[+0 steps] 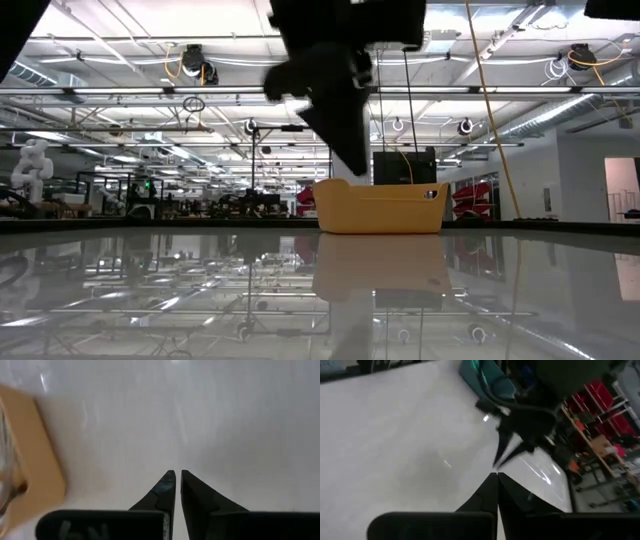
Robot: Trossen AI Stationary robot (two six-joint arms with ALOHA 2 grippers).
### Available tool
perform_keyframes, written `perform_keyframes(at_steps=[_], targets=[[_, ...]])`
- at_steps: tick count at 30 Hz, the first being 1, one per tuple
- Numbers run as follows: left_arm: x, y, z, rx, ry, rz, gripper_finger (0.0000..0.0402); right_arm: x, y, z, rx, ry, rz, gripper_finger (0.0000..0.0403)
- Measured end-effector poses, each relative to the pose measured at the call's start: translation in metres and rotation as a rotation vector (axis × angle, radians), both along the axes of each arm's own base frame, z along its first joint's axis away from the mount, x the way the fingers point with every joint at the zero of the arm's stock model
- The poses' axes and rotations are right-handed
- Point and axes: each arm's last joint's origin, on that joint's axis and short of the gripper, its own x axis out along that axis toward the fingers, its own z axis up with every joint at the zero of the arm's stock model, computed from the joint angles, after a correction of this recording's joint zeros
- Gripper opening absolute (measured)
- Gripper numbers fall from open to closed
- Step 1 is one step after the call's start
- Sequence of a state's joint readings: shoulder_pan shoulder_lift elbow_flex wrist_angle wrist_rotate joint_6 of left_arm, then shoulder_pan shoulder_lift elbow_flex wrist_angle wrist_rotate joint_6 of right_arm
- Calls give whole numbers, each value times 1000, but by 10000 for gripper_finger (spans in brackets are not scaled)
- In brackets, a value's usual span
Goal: Sort silverware by color (type)
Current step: Return to Home Position
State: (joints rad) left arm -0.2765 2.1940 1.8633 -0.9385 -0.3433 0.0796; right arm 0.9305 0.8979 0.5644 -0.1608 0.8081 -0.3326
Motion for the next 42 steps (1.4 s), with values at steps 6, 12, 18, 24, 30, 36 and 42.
perform_keyframes(at_steps=[6, 12, 18, 24, 30, 36, 42], targets=[[-21, 26, -8, -85, -212, 2, 30, 5, -8, -20, 62, 13, 55, 0], [-83, 52, -3, -149, -410, 46, 30, 11, -21, -36, 79, -2, 39, 0], [-144, 61, 1, -226, -602, 73, 30, 15, -43, -47, 122, -55, 71, 0], [-183, 61, -5, -232, -713, 40, 30, 20, -69, -46, 186, -136, 64, 0], [-210, 68, -7, -225, -776, 37, 30, 22, -90, -42, 248, -180, -69, 0], [-232, 77, -3, -208, -834, 39, 30, 25, -107, -44, 280, -144, -73, 0], [-254, 93, -18, -205, -888, 100, 30, 24, -122, -53, 375, -116, -121, 0]])
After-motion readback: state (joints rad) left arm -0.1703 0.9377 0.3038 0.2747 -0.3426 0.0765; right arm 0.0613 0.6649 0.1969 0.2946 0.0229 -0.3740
